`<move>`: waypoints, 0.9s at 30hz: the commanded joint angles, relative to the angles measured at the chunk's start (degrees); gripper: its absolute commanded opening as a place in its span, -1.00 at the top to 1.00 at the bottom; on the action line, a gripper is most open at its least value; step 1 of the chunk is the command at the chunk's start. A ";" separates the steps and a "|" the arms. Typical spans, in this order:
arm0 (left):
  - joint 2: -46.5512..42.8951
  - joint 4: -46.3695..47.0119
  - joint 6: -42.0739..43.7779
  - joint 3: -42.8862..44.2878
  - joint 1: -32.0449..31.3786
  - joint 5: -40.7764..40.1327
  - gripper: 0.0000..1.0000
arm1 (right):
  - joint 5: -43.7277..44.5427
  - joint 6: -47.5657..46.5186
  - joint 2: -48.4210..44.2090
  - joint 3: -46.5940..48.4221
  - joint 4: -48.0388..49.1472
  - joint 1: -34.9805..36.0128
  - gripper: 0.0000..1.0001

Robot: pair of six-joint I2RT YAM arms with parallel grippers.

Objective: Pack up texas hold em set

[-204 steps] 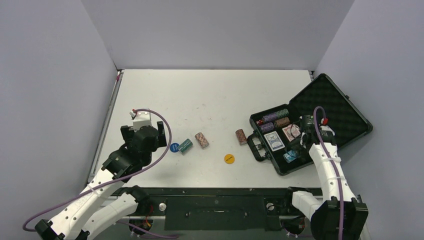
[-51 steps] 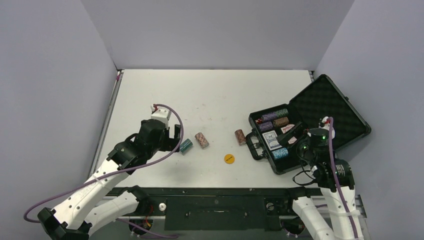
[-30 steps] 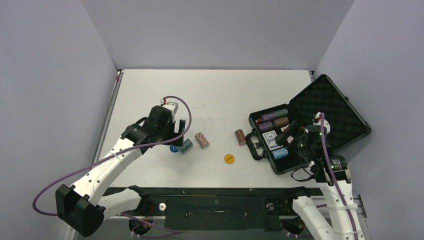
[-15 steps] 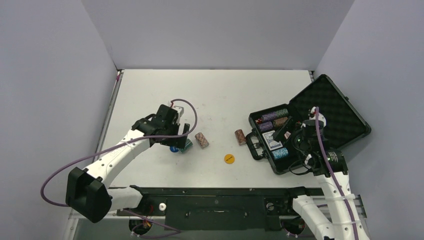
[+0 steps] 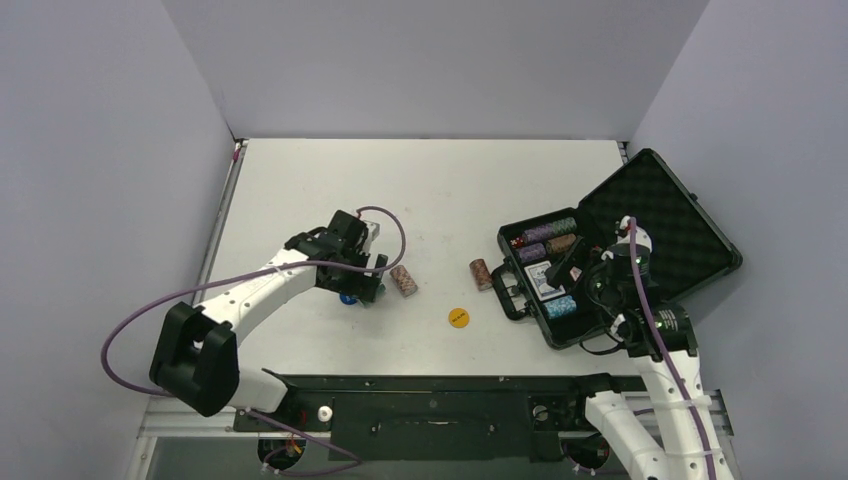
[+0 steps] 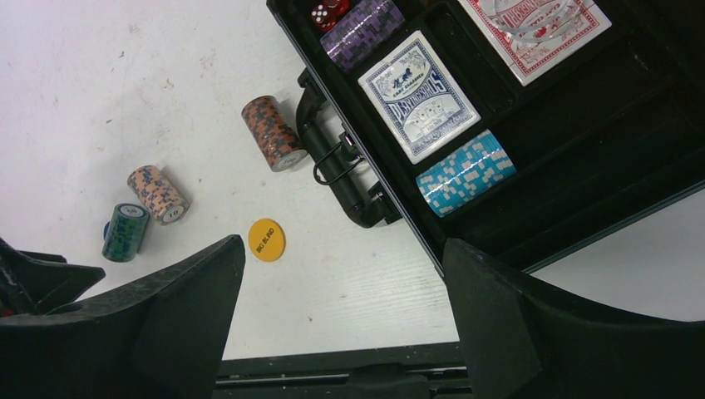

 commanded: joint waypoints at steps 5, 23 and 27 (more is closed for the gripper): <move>5.05 4.90 2.83 0.94 0.31 1.59 -0.67 | -0.74 -1.51 -1.74 1.21 -0.16 0.16 -0.68; 15.32 7.05 4.87 5.27 -0.73 0.19 -0.38 | -1.55 -1.18 -7.22 4.06 -8.31 0.19 -0.68; 18.61 7.28 4.62 6.92 -1.19 0.11 -0.29 | -2.01 -1.38 -10.47 2.73 -9.41 0.25 -0.68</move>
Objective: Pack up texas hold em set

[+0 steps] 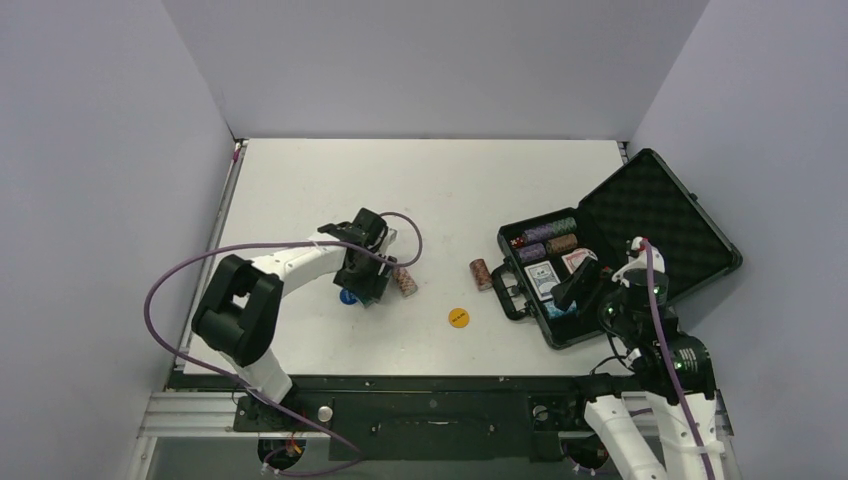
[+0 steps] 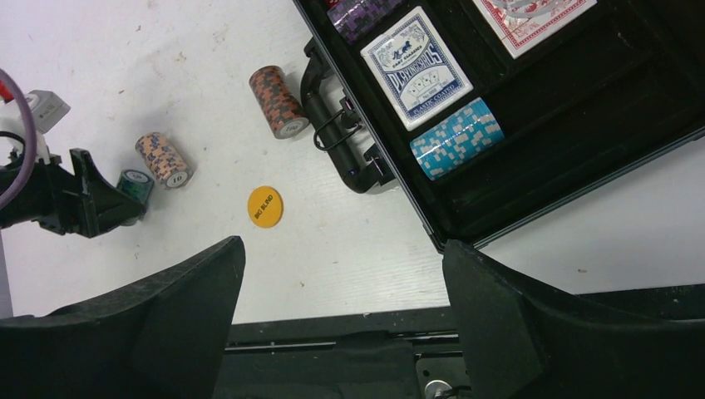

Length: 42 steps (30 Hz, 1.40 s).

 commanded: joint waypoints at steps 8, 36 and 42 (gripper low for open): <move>5.33 2.51 -1.49 4.19 -4.32 -1.75 0.08 | -0.42 0.59 -3.07 1.33 -3.71 0.28 -0.68; -5.52 -2.61 -22.55 -0.40 -9.02 -6.61 -0.61 | -1.32 3.69 -2.88 -1.12 -1.84 0.26 -0.69; -6.42 -1.67 -18.21 0.00 -9.04 -4.60 -0.44 | -1.65 4.68 -2.34 -1.63 -0.17 0.29 -0.68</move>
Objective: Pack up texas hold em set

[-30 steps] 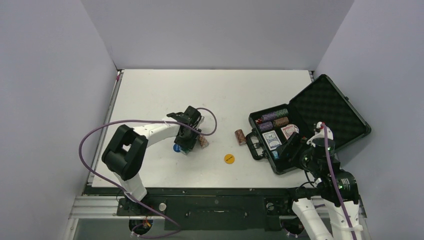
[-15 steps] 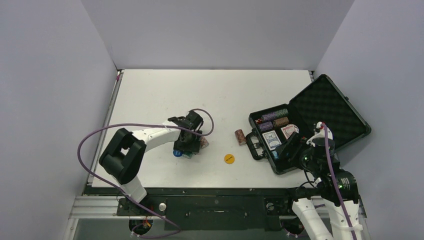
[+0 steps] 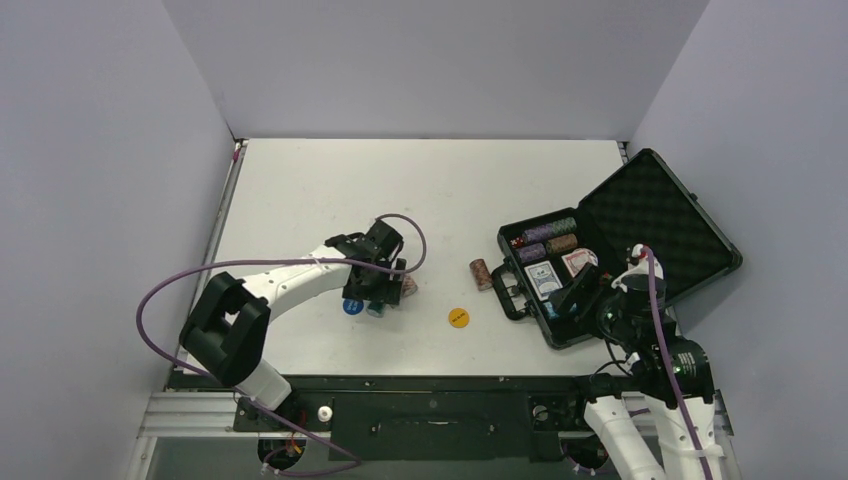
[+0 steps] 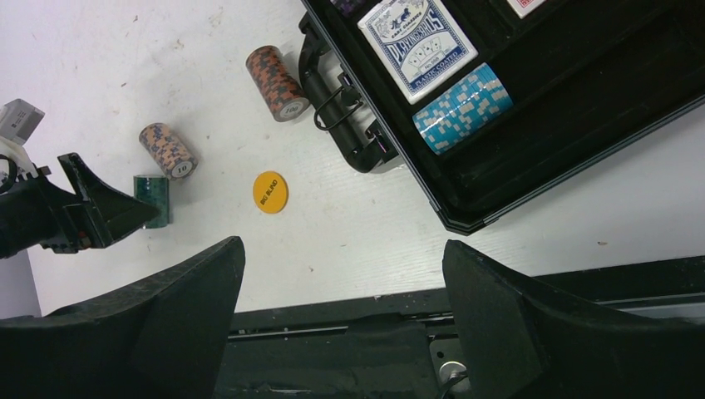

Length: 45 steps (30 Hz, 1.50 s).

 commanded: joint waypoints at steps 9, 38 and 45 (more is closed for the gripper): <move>2.09 0.87 7.43 1.08 0.07 2.14 -0.18 | -1.17 1.62 2.78 0.49 4.72 0.25 -0.67; 3.47 2.07 7.43 0.99 -0.53 2.28 1.00 | -2.39 -1.55 8.12 1.55 6.44 0.23 -0.63; -0.03 -0.49 6.36 2.54 -0.53 2.92 1.00 | -3.43 -1.00 6.36 0.25 6.42 0.28 -0.63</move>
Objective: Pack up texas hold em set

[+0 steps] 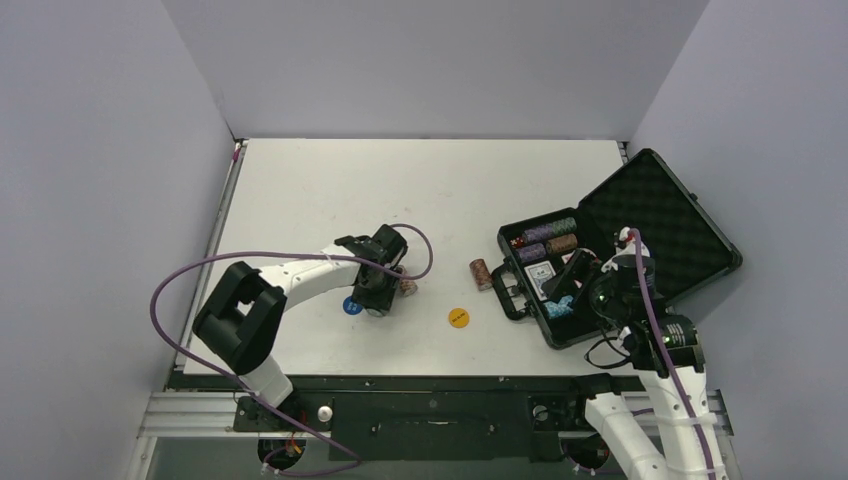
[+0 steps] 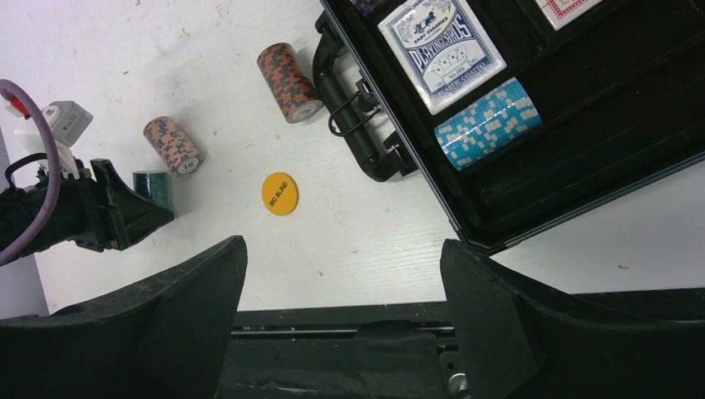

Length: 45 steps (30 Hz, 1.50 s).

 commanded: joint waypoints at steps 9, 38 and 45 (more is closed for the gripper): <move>-11.15 -3.68 -3.56 4.12 -0.40 2.77 1.00 | -0.93 -3.76 -3.30 1.38 3.62 0.29 -0.67; -25.94 18.73 -21.84 4.71 -8.73 27.21 1.00 | -33.02 15.26 -4.07 -2.75 39.85 2.38 -0.65; -28.64 31.23 -25.00 5.16 -9.27 31.00 1.00 | -32.74 27.68 -6.18 -5.41 54.79 2.72 -0.66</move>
